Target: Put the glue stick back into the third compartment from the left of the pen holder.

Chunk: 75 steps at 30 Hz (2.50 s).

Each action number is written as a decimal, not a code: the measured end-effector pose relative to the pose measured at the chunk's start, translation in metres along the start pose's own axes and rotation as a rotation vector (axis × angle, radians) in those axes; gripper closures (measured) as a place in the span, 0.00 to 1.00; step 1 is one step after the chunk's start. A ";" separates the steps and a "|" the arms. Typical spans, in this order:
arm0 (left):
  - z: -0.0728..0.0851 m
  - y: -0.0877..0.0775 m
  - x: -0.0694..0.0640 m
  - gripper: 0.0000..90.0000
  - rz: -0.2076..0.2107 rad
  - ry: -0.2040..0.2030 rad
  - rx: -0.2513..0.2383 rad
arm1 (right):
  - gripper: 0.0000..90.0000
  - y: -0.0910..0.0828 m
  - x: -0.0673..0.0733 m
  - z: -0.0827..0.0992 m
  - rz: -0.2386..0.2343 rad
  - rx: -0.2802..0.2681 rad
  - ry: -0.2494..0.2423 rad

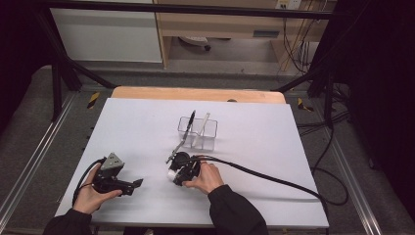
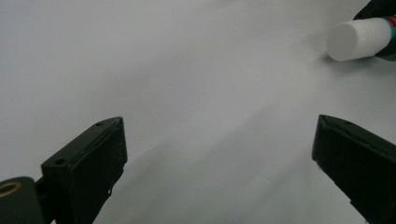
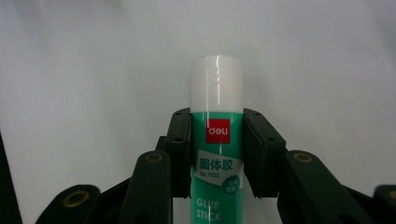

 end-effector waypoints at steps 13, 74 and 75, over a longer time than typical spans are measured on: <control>0.000 0.000 0.000 0.04 -0.001 -0.003 -0.002 | 0.74 -0.022 0.002 -0.009 0.020 -0.048 -0.019; 0.000 0.000 0.003 0.04 -0.020 -0.011 -0.018 | 0.73 -0.154 -0.091 -0.020 0.402 -0.774 0.300; 0.000 0.000 0.003 0.04 -0.020 -0.011 -0.018 | 0.73 -0.153 -0.093 -0.022 0.405 -0.781 0.302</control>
Point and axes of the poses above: each handheld gripper's, and its own axes: y roughly forward along the jaws, z roughly out of its underside, x roughly to its left, the point moved 7 cm from there along y, roughly forward along the jaws, and after that the axes turned 13 degrees about -x, right-handed, at the moved point
